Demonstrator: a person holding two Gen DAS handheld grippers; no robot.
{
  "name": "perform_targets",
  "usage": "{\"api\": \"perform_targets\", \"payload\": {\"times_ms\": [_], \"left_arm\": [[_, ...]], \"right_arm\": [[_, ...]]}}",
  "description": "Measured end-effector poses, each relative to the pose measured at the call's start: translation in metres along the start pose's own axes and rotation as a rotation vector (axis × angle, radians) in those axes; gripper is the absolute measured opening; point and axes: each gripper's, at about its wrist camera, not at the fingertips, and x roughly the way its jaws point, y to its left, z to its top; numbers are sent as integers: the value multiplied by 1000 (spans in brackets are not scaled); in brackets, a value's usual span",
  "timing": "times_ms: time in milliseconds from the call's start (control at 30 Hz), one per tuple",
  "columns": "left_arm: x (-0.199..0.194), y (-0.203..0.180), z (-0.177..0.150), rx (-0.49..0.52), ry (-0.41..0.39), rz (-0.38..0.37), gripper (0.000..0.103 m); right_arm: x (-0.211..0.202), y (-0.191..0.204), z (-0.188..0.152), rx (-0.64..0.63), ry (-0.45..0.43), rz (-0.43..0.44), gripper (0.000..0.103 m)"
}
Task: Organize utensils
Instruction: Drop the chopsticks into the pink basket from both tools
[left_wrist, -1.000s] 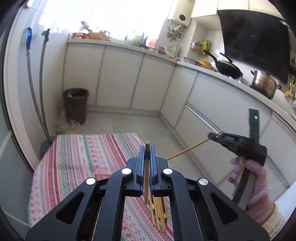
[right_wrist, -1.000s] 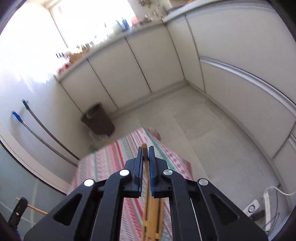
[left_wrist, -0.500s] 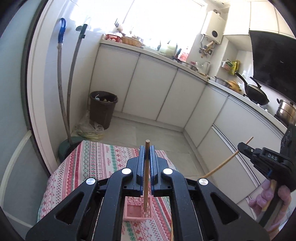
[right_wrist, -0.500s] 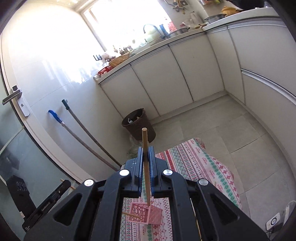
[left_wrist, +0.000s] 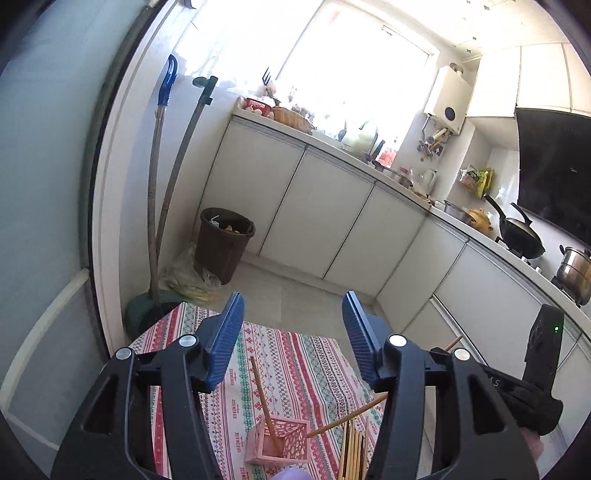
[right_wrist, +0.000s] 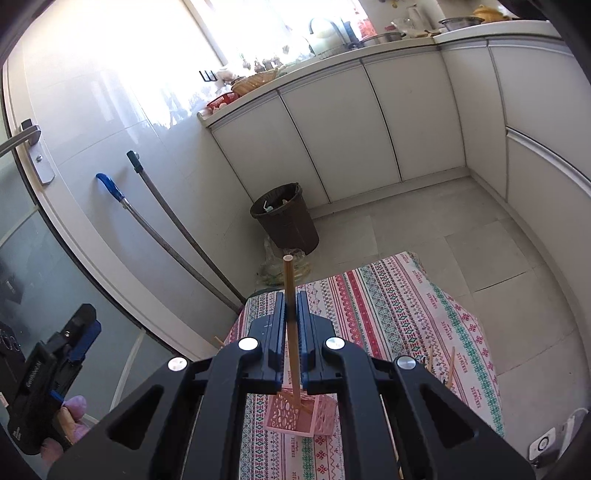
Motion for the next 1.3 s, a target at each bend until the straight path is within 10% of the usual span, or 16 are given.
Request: {"api": "perform_targets", "payload": {"times_ms": [467, 567, 767, 967, 1300], "left_arm": [[13, 5, -9, 8, 71, 19, 53], [16, 6, -11, 10, 86, 24, 54], [20, 3, -14, 20, 103, 19, 56], [23, -8, -22, 51, 118, 19, 71], [29, -26, -52, 143, 118, 117, 92]], "right_arm": [[51, 18, -22, -15, 82, 6, 10], [58, 18, -26, 5, 103, 24, 33], [49, 18, -26, -24, 75, -21, 34], [38, 13, -27, -48, 58, -68, 35], [5, -3, -41, -120, -54, -249, 83]]}}
